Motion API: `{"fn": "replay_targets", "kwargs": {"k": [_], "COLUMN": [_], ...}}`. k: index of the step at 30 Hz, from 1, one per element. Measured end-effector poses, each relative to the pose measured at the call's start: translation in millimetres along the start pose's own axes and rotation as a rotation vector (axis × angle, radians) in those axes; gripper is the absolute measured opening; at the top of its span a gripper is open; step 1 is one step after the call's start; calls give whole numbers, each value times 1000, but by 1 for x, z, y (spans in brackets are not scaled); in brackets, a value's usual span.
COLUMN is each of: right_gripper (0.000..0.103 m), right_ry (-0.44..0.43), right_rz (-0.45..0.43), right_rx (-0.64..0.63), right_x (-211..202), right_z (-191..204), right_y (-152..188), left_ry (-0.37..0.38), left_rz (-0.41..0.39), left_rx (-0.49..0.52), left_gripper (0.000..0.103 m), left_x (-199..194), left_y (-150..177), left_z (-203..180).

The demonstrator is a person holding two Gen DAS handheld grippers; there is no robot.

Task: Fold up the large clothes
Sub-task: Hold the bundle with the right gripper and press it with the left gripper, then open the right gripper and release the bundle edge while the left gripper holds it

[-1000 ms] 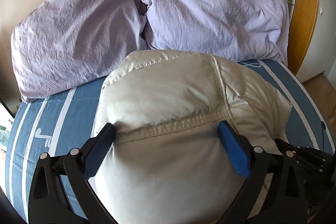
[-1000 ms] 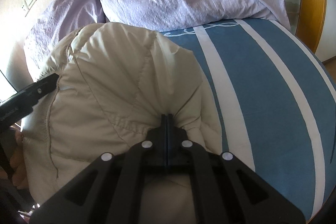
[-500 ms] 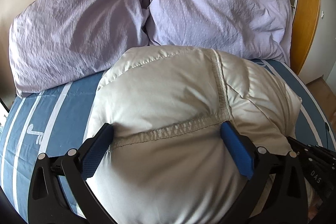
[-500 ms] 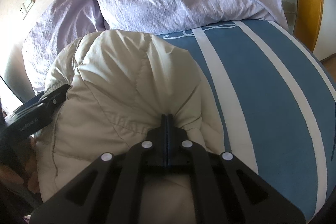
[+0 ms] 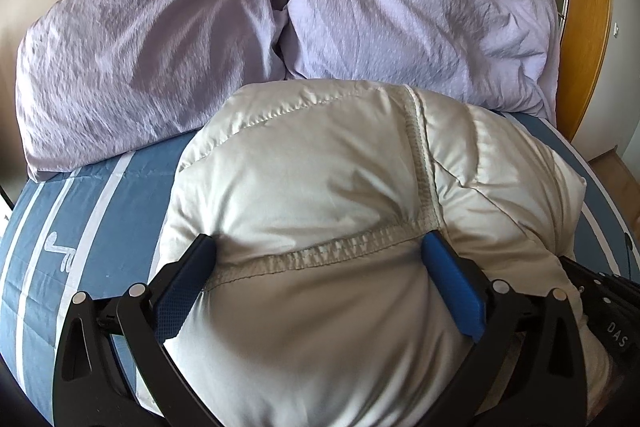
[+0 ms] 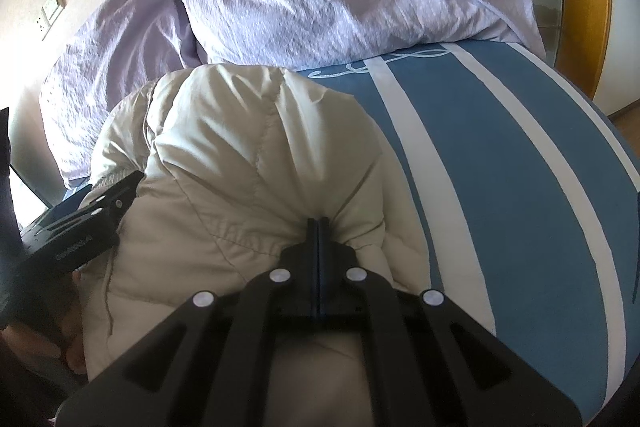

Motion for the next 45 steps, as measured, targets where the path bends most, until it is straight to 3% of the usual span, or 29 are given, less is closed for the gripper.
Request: {"fn": "replay_targets", "kwargs": {"k": [5, 6, 7, 9, 20, 29, 45], "right_gripper": [7, 15, 31, 48, 47, 45, 46], "right_ry": [-8, -12, -14, -16, 44, 96, 78], "right_rz": [6, 2, -6, -37, -92, -40, -43], "right_rx": [28, 26, 24, 12, -45, -58, -23], "right_x": [-9, -12, -15, -20, 2, 27, 37], "right_z": [1, 3, 5, 10, 20, 8, 1], "right_y": [-12, -16, -20, -32, -79, -58, -42], "left_ry": [-2, -2, -2, -2, -1, -3, -30], "left_rz": [1, 1, 1, -1, -2, -9, -25], "left_rx": [0, -1, -1, -2, -4, 2, 27], "left_gripper": [102, 102, 102, 102, 102, 102, 102], "left_x": [-1, -1, -1, -2, -2, -4, -5], "left_y": [0, 0, 0, 0, 0, -2, -3], "left_z": [1, 1, 1, 1, 2, 1, 0]}}
Point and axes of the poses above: each gripper's, at about its wrist camera, not at the fingertips, and x roughly the way its jaws point, z to its left, y to its underside, the point moved 10 cm from there along x, roughly the way its jaws point, and after that the axes turned 11 degrees about -z, right-handed, at the moved point
